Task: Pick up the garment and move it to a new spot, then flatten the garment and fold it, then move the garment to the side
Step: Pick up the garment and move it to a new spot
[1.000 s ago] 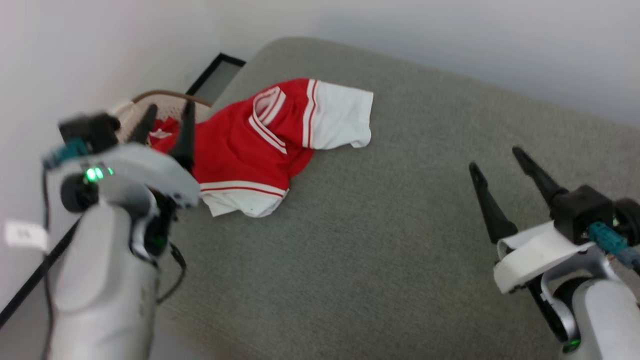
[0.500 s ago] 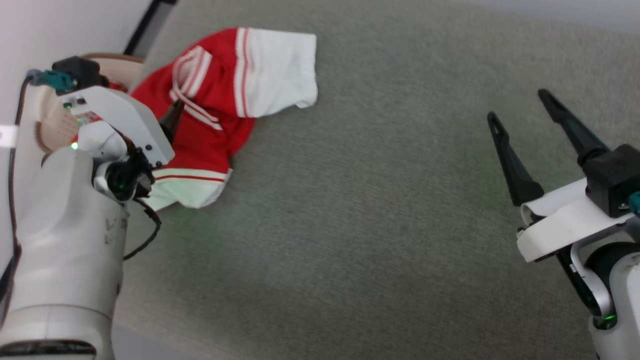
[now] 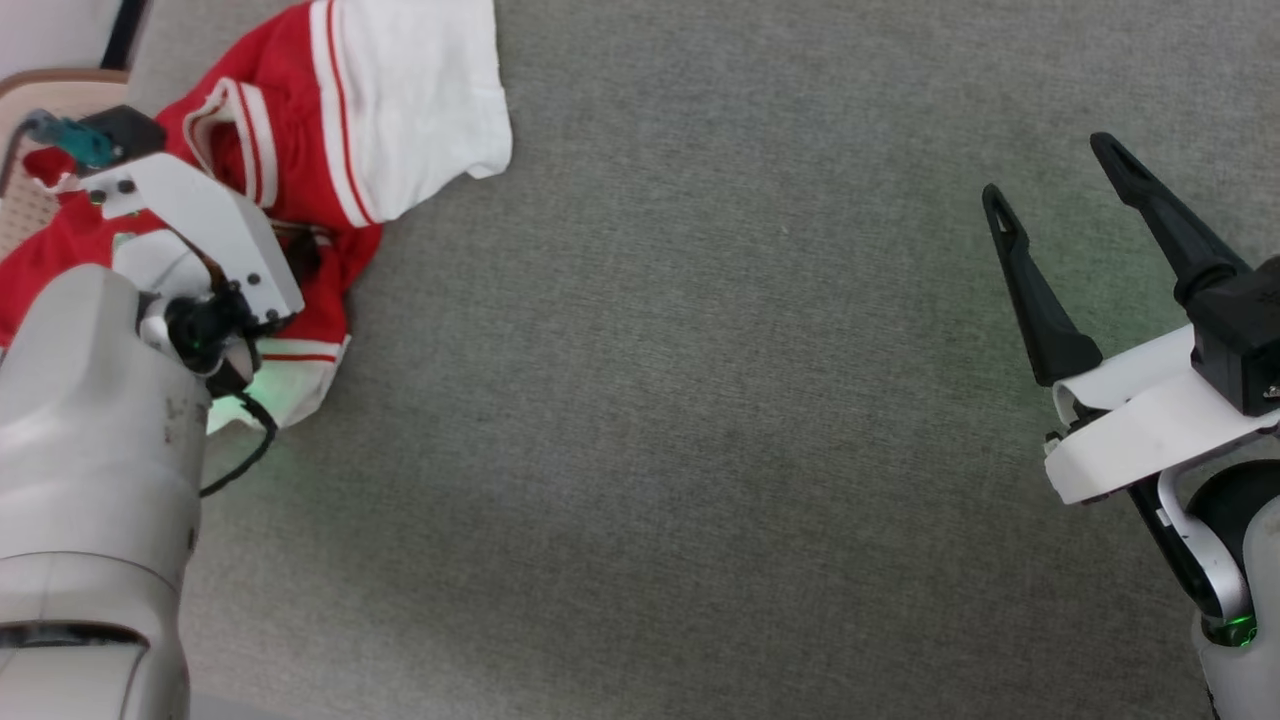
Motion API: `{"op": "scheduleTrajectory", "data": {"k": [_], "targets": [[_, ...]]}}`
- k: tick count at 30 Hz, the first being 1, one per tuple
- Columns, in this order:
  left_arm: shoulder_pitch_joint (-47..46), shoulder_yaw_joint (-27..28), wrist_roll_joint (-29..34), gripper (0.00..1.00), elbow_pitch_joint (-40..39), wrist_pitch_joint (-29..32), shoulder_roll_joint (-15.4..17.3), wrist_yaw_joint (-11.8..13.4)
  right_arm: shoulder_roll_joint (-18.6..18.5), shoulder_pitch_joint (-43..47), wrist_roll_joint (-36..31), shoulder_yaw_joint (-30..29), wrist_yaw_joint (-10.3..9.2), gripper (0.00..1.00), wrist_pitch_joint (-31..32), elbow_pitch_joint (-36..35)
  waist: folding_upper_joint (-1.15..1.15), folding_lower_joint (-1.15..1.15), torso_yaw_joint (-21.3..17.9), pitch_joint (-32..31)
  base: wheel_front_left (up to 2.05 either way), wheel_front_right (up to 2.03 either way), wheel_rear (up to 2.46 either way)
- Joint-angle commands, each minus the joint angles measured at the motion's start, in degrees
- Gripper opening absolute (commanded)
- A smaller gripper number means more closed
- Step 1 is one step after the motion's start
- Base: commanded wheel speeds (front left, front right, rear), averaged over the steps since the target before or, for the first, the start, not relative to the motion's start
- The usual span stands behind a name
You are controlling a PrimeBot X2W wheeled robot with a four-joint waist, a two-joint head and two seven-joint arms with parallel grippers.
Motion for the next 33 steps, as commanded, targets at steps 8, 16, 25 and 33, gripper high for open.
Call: {"op": "scheduleTrajectory", "data": {"k": [8, 16, 25, 33], "targets": [[1.0, -0.5, -0.3, 0.00, 2.7, -3.4, -1.0, -0.1, 1.0, 0.8, 0.4, -1.1, -0.04, 1.00, -0.8, 1.7, 0.00, 0.00, 0.0, -1.9, 0.00, 0.00, 0.00], [-2.6, -2.6, 2.0, 0.00, 1.2, -9.6, 3.5, -0.2, 3.0, 3.9, 1.0, -3.2, -0.04, 1.00, -3.5, 4.5, 0.00, 0.00, 1.5, -7.2, 0.00, 0.00, 0.00], [-7.0, -5.9, 5.0, 0.00, -2.6, -16.1, 6.0, -0.4, 5.7, 8.2, 1.6, -4.6, -0.04, 1.00, -6.8, 8.1, 0.00, 0.00, 3.1, -15.3, 0.00, 0.00, 0.00], [-10.3, -9.9, 7.0, 0.00, -8.3, -15.1, 6.2, -0.5, 8.0, 11.0, 1.6, -5.6, -0.04, 1.00, -8.9, 9.6, 0.00, 0.00, 2.2, -20.7, 0.00, 0.00, 0.00]]}}
